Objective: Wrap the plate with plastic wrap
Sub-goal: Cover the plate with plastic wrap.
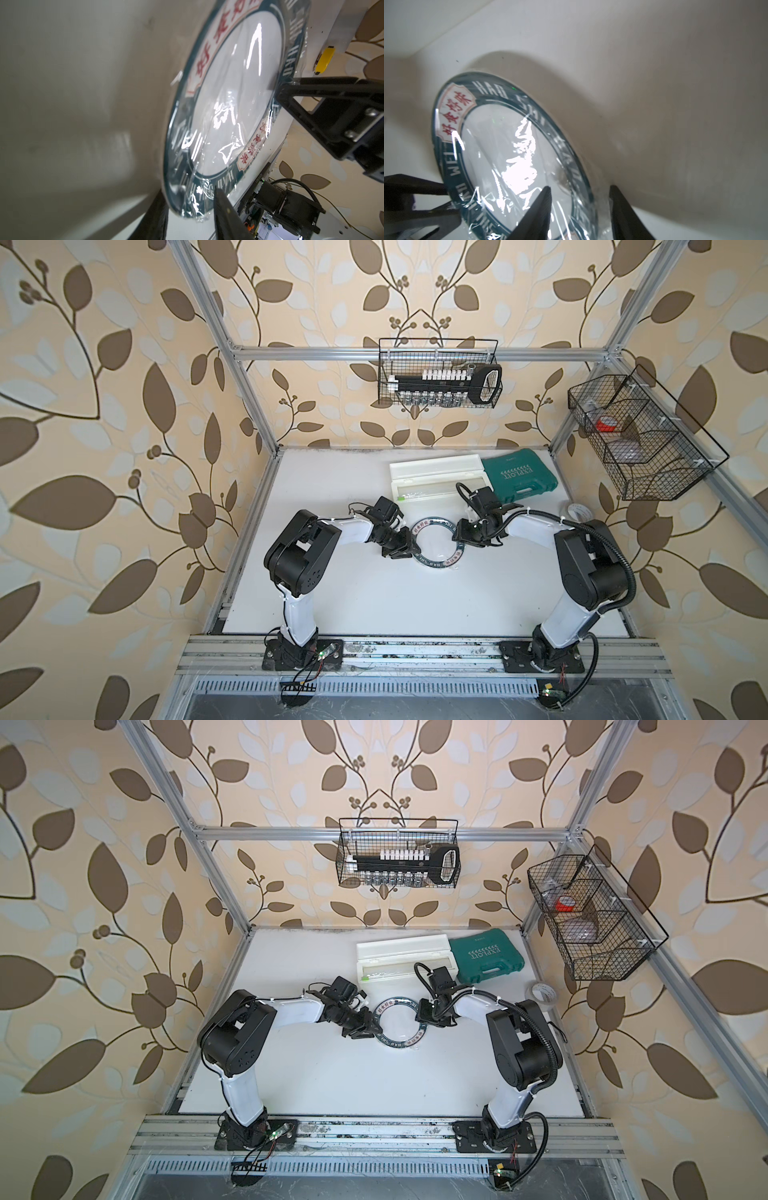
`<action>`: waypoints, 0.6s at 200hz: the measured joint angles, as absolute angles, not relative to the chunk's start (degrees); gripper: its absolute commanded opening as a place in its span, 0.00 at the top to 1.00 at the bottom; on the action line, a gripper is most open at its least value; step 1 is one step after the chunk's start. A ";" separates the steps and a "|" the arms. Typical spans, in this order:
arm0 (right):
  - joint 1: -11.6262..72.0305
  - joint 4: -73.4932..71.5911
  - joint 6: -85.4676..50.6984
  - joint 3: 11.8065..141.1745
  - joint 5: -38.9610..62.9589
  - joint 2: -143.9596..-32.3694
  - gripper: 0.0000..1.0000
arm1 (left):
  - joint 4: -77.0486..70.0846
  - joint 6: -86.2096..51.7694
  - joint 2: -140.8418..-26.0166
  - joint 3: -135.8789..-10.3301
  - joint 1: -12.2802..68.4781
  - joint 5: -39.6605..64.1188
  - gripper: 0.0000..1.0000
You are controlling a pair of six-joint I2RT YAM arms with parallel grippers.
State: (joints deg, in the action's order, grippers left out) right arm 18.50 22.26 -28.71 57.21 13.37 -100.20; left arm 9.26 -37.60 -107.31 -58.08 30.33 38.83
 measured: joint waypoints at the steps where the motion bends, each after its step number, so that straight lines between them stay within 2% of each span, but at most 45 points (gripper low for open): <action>1: 18.52 22.13 -28.56 57.23 13.69 -100.27 0.60 | 9.26 -37.56 -107.31 -58.11 30.33 38.85 0.69; 15: 18.63 20.88 -28.60 56.66 15.55 -100.47 0.68 | 9.41 -37.45 -107.59 -58.08 30.26 38.68 0.77; 32: 18.31 19.09 -29.80 54.41 18.33 -99.88 0.75 | 8.99 -37.91 -108.03 -57.87 29.85 39.07 0.81; 65: 17.58 16.47 -33.06 50.50 21.89 -97.89 0.77 | 5.02 -39.55 -107.94 -55.44 29.02 41.12 0.83; 79: 16.67 15.33 -34.13 49.95 23.51 -97.89 0.71 | 2.61 -40.38 -107.37 -53.67 28.88 41.74 0.83; 98: 15.16 14.26 -35.33 49.65 26.35 -97.78 0.50 | -2.02 -41.98 -106.52 -50.50 29.17 42.61 0.85; 120: 13.23 14.44 -37.21 48.88 27.29 -95.18 0.39 | -9.37 -46.35 -105.80 -45.95 29.47 44.88 0.92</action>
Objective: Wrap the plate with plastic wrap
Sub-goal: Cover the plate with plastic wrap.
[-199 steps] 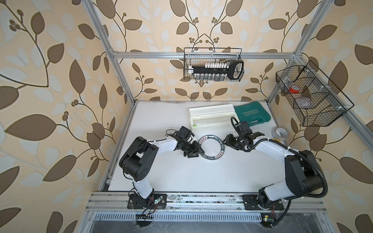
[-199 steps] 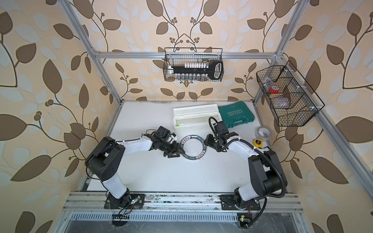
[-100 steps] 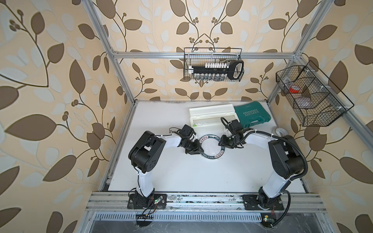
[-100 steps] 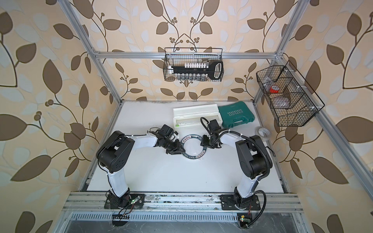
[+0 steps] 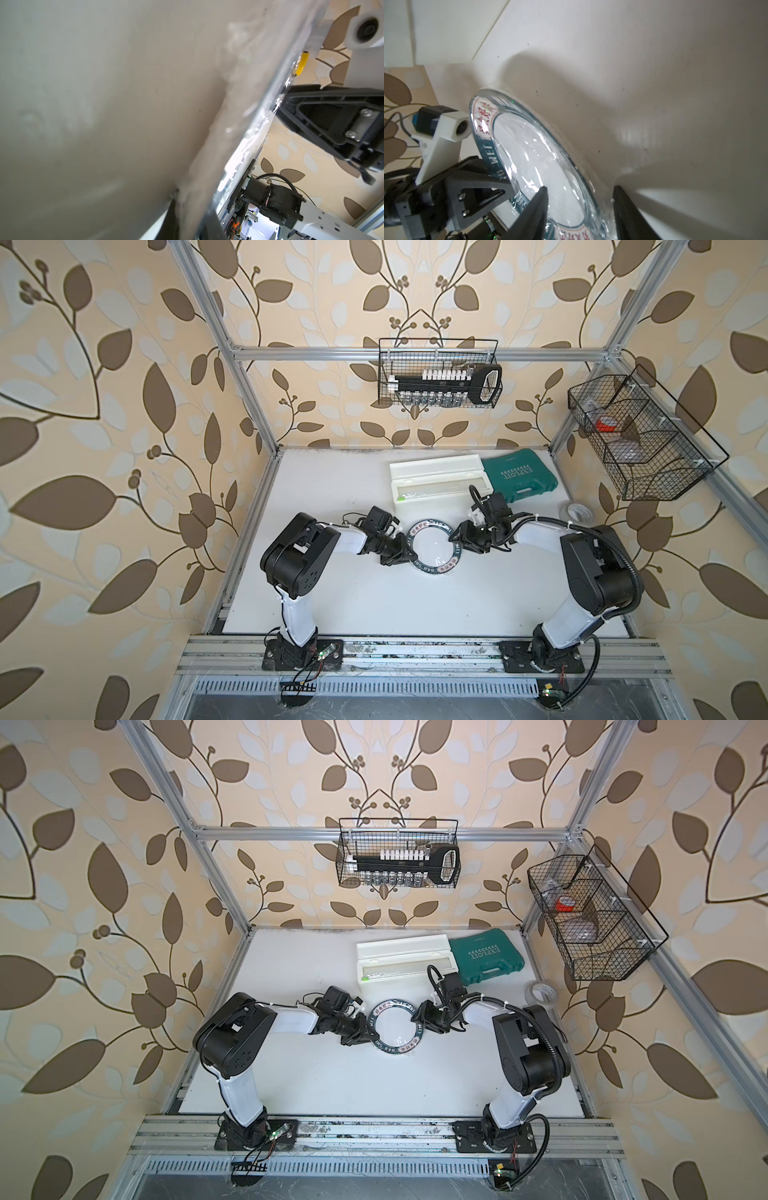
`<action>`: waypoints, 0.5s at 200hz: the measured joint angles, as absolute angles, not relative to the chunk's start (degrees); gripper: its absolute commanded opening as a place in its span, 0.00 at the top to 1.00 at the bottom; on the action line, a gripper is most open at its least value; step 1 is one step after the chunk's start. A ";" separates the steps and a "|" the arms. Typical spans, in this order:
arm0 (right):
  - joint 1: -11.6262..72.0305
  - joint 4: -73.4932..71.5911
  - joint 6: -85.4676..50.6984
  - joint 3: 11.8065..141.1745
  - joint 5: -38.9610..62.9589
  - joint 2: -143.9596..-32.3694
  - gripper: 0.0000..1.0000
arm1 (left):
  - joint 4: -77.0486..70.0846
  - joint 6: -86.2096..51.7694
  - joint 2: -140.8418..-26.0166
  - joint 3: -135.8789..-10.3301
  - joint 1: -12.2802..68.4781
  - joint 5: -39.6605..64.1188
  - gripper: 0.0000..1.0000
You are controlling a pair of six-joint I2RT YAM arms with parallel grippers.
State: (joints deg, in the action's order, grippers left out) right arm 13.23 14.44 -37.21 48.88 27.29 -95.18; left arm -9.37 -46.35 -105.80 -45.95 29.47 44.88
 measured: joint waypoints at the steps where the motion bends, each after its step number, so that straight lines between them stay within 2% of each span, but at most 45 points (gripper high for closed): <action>1: 13.17 14.44 -37.30 48.80 27.22 -95.02 0.39 | -9.87 -47.03 -105.75 -45.67 29.52 44.99 0.92; 19: 11.25 14.87 -38.89 45.82 27.44 -90.39 0.37 | -15.46 -51.48 -105.23 -42.81 29.69 46.09 0.95; 44: 10.44 16.16 -44.18 38.65 27.11 -81.30 0.40 | -20.21 -57.32 -103.90 -39.64 30.04 45.91 0.97; 70: 16.56 16.12 -52.53 33.71 27.18 -73.49 0.49 | -20.82 -60.47 -101.86 -38.81 30.52 44.31 0.97; 100: 23.29 10.83 -61.65 30.28 27.20 -72.64 0.53 | -21.82 -63.05 -101.71 -38.33 31.38 43.42 0.97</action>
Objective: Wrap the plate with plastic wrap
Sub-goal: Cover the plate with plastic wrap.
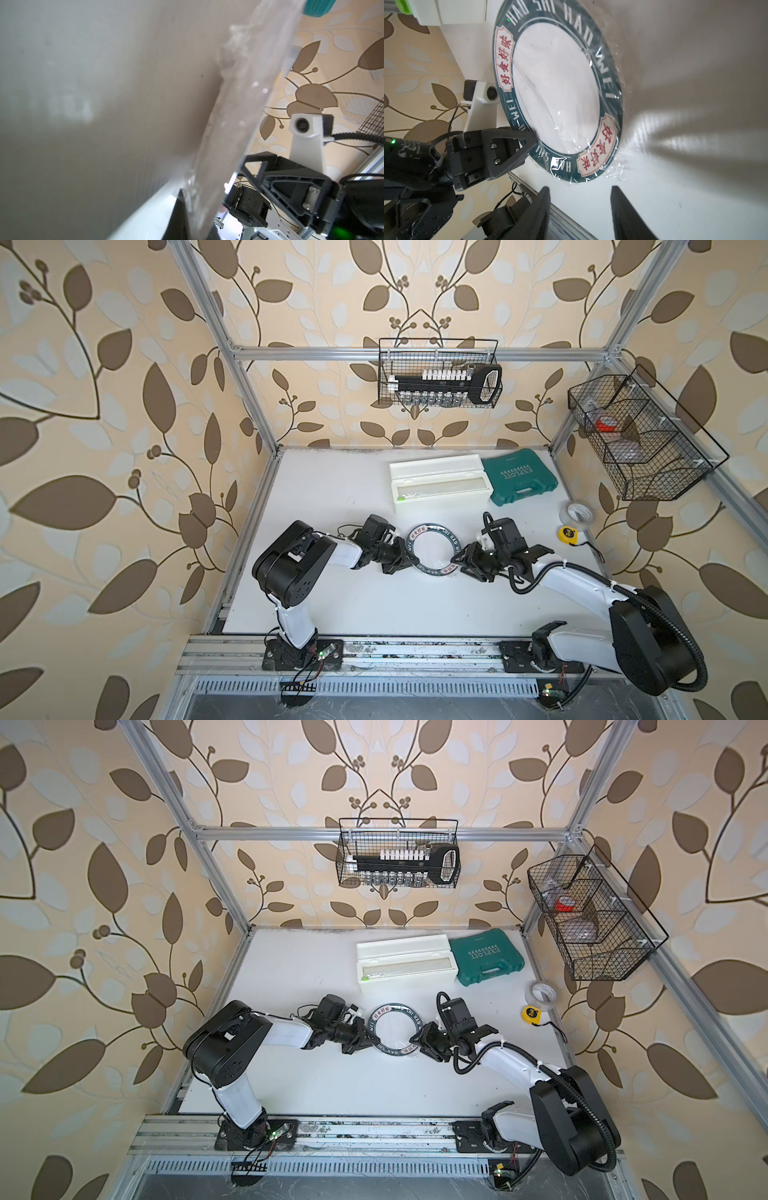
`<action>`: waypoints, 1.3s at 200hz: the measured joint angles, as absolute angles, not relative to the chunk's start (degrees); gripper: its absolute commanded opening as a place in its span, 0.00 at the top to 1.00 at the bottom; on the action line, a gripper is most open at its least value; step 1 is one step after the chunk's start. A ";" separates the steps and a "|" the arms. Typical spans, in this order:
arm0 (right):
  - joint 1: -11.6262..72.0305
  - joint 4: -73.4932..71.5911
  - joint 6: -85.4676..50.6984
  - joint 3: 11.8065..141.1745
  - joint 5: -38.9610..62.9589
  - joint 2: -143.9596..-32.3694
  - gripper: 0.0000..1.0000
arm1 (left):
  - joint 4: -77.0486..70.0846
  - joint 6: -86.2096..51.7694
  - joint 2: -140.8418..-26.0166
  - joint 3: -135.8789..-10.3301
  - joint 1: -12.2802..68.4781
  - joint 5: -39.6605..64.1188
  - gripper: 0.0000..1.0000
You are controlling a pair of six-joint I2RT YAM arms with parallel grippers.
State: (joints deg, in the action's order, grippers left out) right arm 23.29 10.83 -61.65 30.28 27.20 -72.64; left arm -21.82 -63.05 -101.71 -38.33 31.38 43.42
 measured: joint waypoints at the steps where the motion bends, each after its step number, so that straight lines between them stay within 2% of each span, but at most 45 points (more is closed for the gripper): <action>1: 23.40 10.74 -61.84 30.22 27.22 -72.66 0.53 | -21.89 -63.20 -101.71 -38.30 31.48 43.38 0.97; 29: 26.09 6.11 -67.35 28.67 26.85 -74.19 0.54 | -23.68 -65.56 -101.60 -37.65 32.32 42.41 0.98; 60: 26.63 0.64 -71.13 26.57 26.20 -75.61 0.60 | -24.34 -67.35 -101.01 -37.32 33.41 40.77 0.98; 106: 27.16 -12.62 -77.14 20.78 22.59 -78.04 0.64 | -28.08 -70.43 -100.99 -35.77 34.96 38.92 1.00; 128: 27.53 -18.20 -79.48 18.48 20.40 -78.39 0.77 | -28.86 -71.59 -101.03 -35.68 35.57 38.17 1.00; 145: 27.51 -21.21 -82.24 17.10 19.07 -79.35 0.94 | -29.47 -72.27 -101.36 -35.68 35.75 37.43 1.00; 167: 27.20 -24.86 -84.47 16.45 18.72 -79.61 1.00 | -29.98 -73.43 -101.95 -35.51 35.24 36.99 0.93; 207: 26.92 -25.93 -83.11 16.71 18.44 -79.61 1.00 | -26.09 -68.95 -100.75 -36.23 35.73 36.84 0.55; 235: 25.23 -24.86 -80.07 17.65 18.72 -80.20 0.98 | -19.11 -64.23 -97.06 -36.14 35.51 37.15 0.47; 260: 23.88 -20.78 -76.36 19.84 19.05 -80.40 0.74 | -14.06 -60.27 -95.20 -36.14 33.98 37.71 0.45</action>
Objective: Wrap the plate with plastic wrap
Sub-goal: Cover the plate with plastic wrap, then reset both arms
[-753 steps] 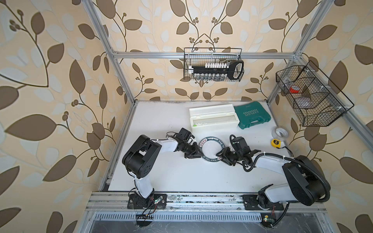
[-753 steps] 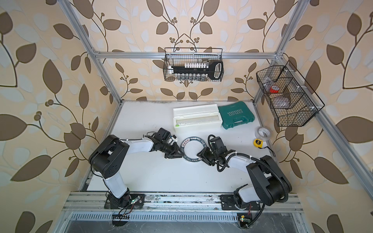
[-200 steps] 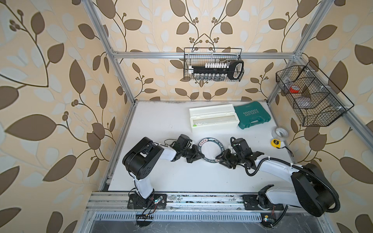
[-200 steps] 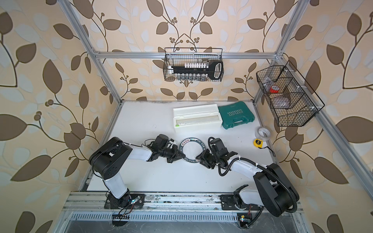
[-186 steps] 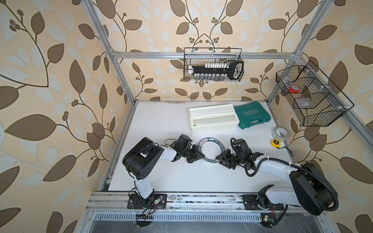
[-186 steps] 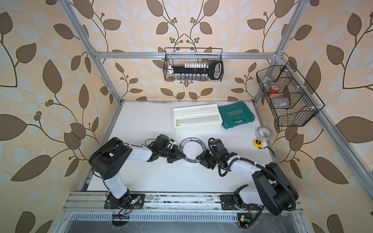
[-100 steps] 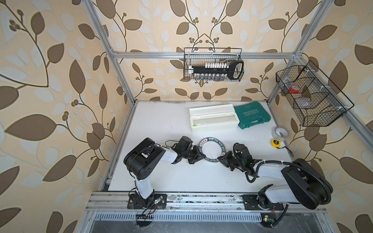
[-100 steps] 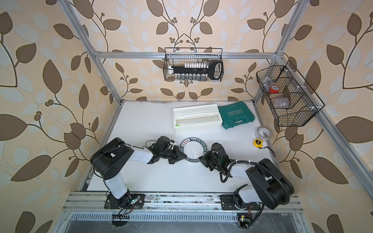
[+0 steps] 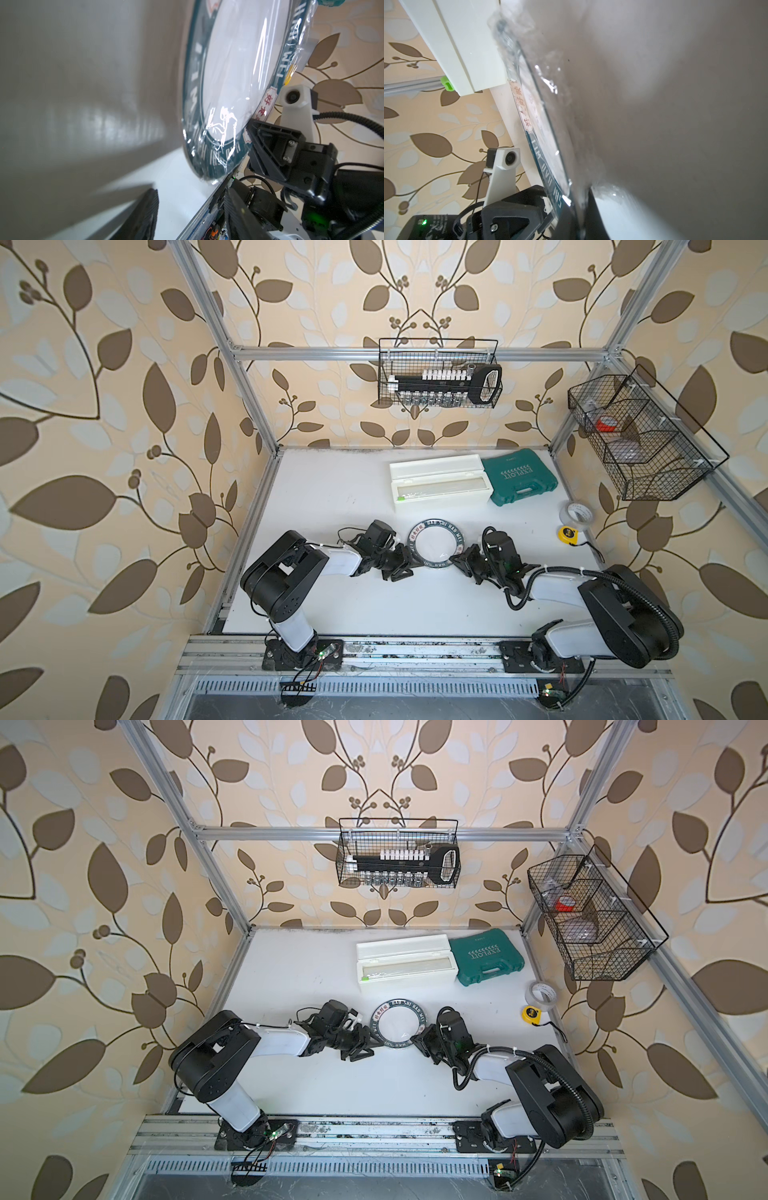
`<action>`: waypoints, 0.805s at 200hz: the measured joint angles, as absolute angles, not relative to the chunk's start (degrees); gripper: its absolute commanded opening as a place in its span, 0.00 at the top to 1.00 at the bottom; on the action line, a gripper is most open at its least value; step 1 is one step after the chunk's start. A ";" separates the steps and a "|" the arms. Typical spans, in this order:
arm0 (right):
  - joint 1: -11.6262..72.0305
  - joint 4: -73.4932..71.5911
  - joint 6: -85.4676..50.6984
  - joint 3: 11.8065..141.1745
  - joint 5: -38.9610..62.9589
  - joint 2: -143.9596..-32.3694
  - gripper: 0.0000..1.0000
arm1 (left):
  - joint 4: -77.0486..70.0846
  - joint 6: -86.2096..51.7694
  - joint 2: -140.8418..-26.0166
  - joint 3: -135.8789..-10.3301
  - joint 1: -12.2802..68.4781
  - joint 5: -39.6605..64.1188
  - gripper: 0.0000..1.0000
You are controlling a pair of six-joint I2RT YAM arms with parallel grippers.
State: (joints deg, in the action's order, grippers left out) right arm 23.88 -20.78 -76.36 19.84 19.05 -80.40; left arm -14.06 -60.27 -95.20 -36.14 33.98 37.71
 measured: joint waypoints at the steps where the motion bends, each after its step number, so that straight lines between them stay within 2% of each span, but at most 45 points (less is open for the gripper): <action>1: 23.81 -20.58 -76.47 19.90 19.03 -80.40 0.73 | -13.91 -60.12 -95.13 -36.14 33.93 37.74 0.45; 20: 22.17 -16.73 -73.43 20.51 19.73 -79.94 0.52 | -8.67 -57.14 -93.43 -36.93 32.88 36.97 0.45; 36: 20.84 -11.84 -70.22 22.11 19.94 -77.36 0.42 | -2.79 -54.43 -91.55 -37.85 32.91 34.94 0.44; 56: 18.59 -1.34 -64.38 24.93 19.99 -74.24 0.36 | 6.02 -50.06 -87.48 -38.83 32.91 30.96 0.41; 73: 17.28 9.10 -57.63 29.54 19.20 -71.42 0.35 | 12.36 -46.00 -82.13 -40.03 32.91 27.79 0.38; 101: 16.88 19.75 -45.65 38.30 10.00 -64.53 0.29 | 15.70 -35.68 -70.89 -42.59 33.08 17.15 0.33; 113: 16.71 17.80 -39.20 39.00 3.53 -60.64 0.17 | 14.11 -30.55 -66.94 -42.59 33.10 10.55 0.27; 139: 16.14 4.54 -25.02 32.14 -14.57 -52.07 0.14 | 7.16 -19.84 -64.12 -42.09 33.43 -7.40 0.18; 161: 11.05 -8.62 -16.08 24.58 -24.53 -51.22 0.10 | -0.36 -11.40 -64.71 -39.07 33.21 -22.52 0.14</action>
State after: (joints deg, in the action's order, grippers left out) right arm 11.05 -8.62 -16.08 24.58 -24.53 -51.22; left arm -0.36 -11.40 -64.71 -39.07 33.21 -22.52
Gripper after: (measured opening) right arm 0.887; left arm 0.840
